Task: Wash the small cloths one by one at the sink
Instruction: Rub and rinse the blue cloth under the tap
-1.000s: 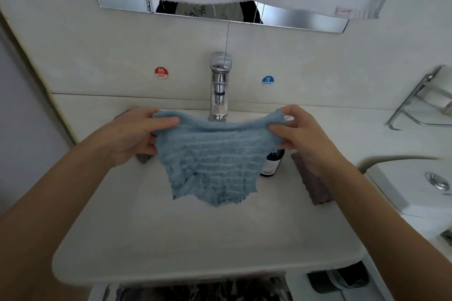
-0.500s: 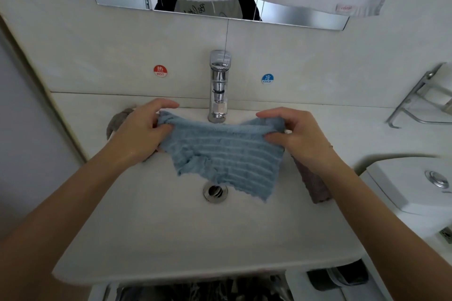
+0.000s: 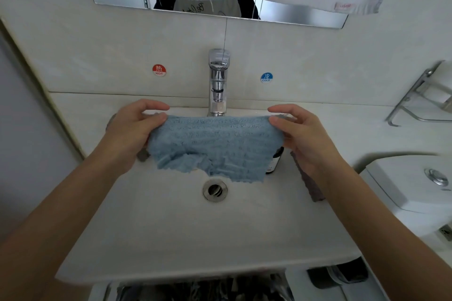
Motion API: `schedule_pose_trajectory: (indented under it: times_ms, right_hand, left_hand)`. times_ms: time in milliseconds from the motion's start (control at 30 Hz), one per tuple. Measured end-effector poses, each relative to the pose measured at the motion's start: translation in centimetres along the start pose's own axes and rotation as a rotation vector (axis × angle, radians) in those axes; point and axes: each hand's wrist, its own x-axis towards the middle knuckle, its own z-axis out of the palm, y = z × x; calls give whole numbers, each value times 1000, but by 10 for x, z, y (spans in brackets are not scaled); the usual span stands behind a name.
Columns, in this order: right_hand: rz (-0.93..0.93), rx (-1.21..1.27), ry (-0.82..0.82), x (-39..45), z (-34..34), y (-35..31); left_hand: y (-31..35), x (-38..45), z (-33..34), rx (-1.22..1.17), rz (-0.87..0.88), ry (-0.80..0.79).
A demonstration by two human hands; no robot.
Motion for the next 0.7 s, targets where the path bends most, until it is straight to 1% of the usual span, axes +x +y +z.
schedule_pose_trajectory:
  times_ms: [167, 267, 333, 400, 433, 533, 633, 700]
  right_hand:
    - [-105, -111, 62, -2, 5, -1]
    - [-133, -127, 56, -2, 4, -4]
    - [-115, -110, 17, -3, 4, -6]
    - [-99, -108, -9, -3, 3, -6]
    - [-97, -109, -12, -2, 2, -5]
    - [-98, -105, 7, -1, 2, -6]
    - [-94, -54, 7, -1, 4, -8]
    - [-89, -41, 10, -1, 6, -9]
  left_hand:
    - [6, -6, 5, 104, 79, -7]
    - [6, -8, 4, 112, 144, -35]
    - [6, -8, 1, 84, 155, -109]
    - [4, -10, 0, 37, 117, -224]
    - [2, -10, -1, 51, 96, -267]
    - [-2, -16, 1, 203, 91, -309]
    - [-5, -21, 7, 466, 229, -272]
    - [-7, -23, 8, 680, 299, -283]
